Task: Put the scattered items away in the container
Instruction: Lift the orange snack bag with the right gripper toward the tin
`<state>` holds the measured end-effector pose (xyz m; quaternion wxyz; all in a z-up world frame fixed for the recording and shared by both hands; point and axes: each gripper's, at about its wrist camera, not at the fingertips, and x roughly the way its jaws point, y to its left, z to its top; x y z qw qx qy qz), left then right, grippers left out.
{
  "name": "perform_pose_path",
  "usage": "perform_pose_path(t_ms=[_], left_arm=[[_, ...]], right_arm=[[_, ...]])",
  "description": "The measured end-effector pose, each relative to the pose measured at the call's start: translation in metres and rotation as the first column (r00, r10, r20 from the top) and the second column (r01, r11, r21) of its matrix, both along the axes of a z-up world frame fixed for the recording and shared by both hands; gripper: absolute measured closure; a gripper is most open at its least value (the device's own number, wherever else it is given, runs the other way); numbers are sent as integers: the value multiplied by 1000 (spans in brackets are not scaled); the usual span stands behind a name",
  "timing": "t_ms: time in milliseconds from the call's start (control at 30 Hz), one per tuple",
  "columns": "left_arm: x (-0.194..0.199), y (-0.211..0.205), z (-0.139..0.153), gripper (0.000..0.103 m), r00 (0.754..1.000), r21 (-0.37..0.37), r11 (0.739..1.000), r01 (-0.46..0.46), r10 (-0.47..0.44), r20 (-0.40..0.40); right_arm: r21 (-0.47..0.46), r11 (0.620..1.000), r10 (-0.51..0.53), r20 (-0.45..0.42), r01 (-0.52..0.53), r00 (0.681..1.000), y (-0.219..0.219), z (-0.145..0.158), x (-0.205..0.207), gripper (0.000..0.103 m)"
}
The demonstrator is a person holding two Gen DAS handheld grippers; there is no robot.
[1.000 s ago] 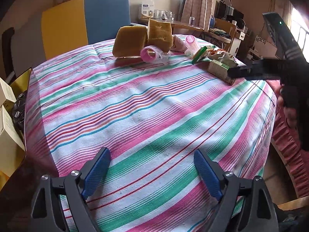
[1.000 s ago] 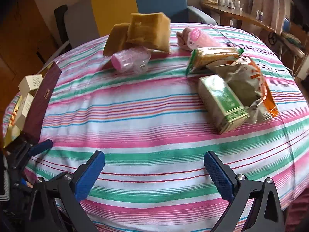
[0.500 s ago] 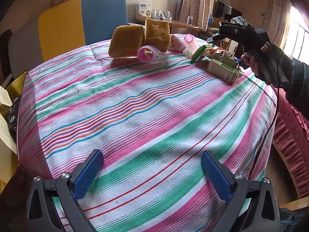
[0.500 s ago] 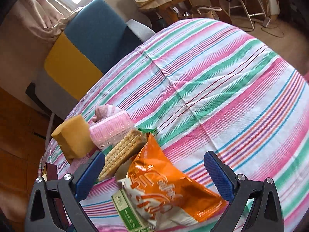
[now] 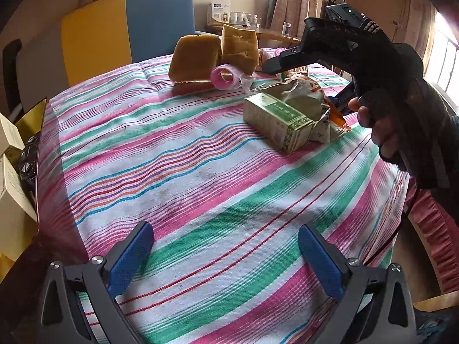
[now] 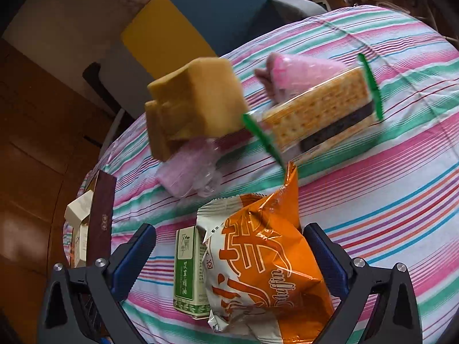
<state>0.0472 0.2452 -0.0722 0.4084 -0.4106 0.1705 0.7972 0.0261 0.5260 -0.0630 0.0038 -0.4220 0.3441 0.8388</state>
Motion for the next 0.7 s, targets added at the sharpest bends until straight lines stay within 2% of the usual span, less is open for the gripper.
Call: perform_pose_path(t_ms=[233, 367, 467, 533, 633, 700], left_arm=[[2, -14, 3, 0, 999, 1, 999, -33, 33, 21], [1, -20, 4, 0, 998, 12, 999, -49, 49, 39], [1, -22, 4, 0, 998, 13, 998, -54, 54, 40], [2, -21, 4, 0, 998, 8, 998, -58, 57, 33], [4, -19, 3, 0, 998, -1, 998, -62, 62, 22], [4, -19, 3, 0, 998, -4, 998, -64, 64, 17]], right_arm=[[-56, 993, 99, -21, -100, 995, -59, -2, 2, 0], [-44, 995, 91, 2, -91, 996, -74, 3, 20, 0], [67, 997, 41, 31, -43, 999, -78, 14, 45, 0], [187, 982, -5, 60, -6, 998, -78, 22, 63, 0], [366, 930, -82, 124, 31, 989, -72, 26, 86, 0], [450, 892, -120, 162, 35, 979, -69, 23, 96, 0]])
